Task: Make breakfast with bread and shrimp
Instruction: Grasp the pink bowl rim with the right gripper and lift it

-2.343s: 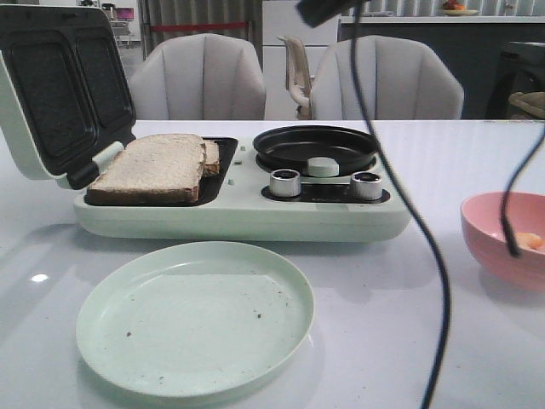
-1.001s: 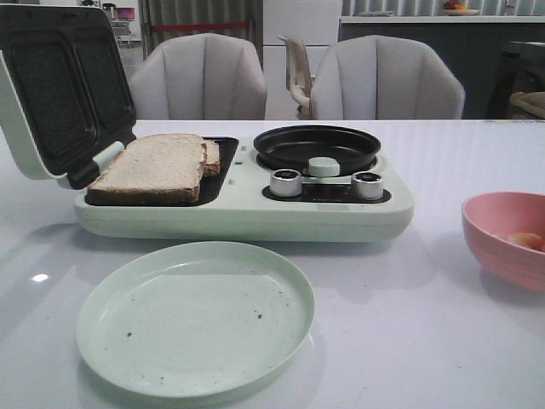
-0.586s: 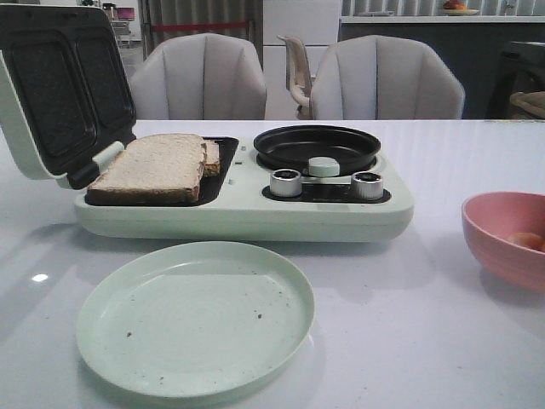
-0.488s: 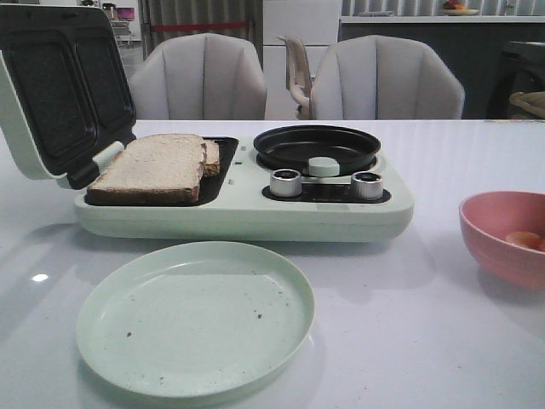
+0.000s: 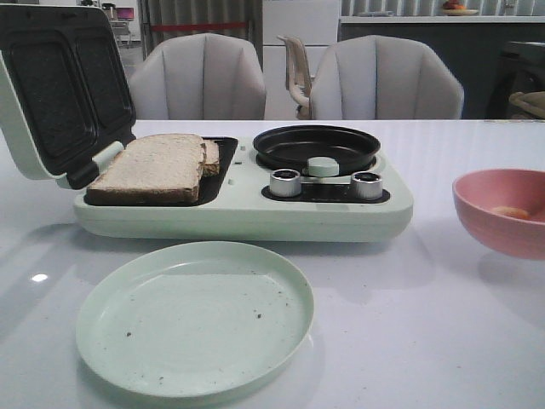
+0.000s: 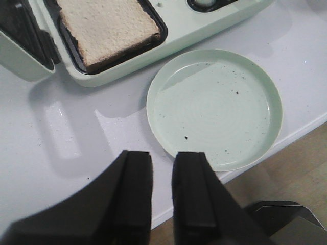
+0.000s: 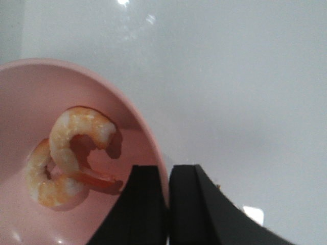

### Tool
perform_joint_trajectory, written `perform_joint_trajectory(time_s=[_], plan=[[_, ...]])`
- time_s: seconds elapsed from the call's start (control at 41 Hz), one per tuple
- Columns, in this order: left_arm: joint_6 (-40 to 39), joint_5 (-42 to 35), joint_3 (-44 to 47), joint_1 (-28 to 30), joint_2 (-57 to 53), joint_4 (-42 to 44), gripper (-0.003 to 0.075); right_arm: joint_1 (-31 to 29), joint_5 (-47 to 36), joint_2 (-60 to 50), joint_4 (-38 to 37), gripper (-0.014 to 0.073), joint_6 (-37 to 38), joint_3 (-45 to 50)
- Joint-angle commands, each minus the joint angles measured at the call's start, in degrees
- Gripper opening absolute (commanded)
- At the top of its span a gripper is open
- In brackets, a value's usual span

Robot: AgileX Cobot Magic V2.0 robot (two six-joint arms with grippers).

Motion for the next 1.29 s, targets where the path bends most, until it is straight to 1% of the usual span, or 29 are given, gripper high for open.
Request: perform_joint_trajectory(time_s=[0.0,0.073,0.195,0.317,0.342,0.464,0.488,0.537,0.561,0.683,0.854,1.025,1.147,1.221,1.269], plan=[[-0.15,-3.10,-1.69,-0.54,-0.25,0.52,0.0202,2.00,0.19,-5.15,-2.34,0.0043,-0.57,-5.01],[-0.15,-3.10,-1.69,-0.54,-0.25,0.52,0.0202,4.38,1.01,-6.53,-5.44,0.0043,-0.05,-7.80],[-0.15,-3.10,-1.69,-0.54,-0.25,0.52,0.0202,9.42,2.03,-7.49,-13.54,0.0043,5.01,-12.95],[-0.15,-3.10,-1.69,-0.54,-0.25,0.52,0.0202,15.12,3.04,-7.02,-24.82,0.0043,14.36,-18.26],[-0.15,-3.10,-1.69,-0.54,-0.25,0.52,0.0202,16.17,3.21,-6.85,-26.16,0.0043,15.24,-19.11],[-0.15,-3.10,-1.69,-0.54,-0.25,0.52,0.0202,22.14,4.96,-5.00,-38.49,0.0043,22.98,-24.34],[-0.15,-3.10,-1.69,-0.54,-0.25,0.52,0.0202,23.12,5.48,-4.52,-39.79,0.0043,23.88,-25.32],[-0.15,-3.10,-1.69,-0.54,-0.25,0.52,0.0202,25.26,6.91,-3.17,-44.68,0.0043,27.41,-27.70],[-0.15,-3.10,-1.69,-0.54,-0.25,0.52,0.0202,26.14,7.62,-2.46,-45.85,0.0043,28.24,-28.76],[-0.15,-3.00,-1.69,-0.54,-0.25,0.52,0.0202,30.73,12.65,2.12,-56.26,0.0043,34.53,-35.21],[-0.15,-3.00,-1.69,-0.54,-0.25,0.52,0.0202,35.91,19.60,9.26,-68.91,0.0043,38.62,-44.42],[-0.15,-2.89,-1.69,-0.54,-0.25,0.52,0.0202,41.14,24.28,16.12,-82.16,0.0043,42.92,-51.97],[-0.15,-2.89,-1.69,-0.54,-0.25,0.52,0.0202,44.05,26.86,19.83,-93.68,0.0043,44.97,-54.66],[-0.15,-2.89,-1.69,-0.54,-0.25,0.52,0.0202,45.70,28.46,21.96,-100.22,0.0043,44.97,-55.26],[-0.15,-2.78,-1.69,-0.54,-0.25,0.52,0.0202,46.44,29.25,22.86,-103.32,0.0043,44.97,-55.26]])
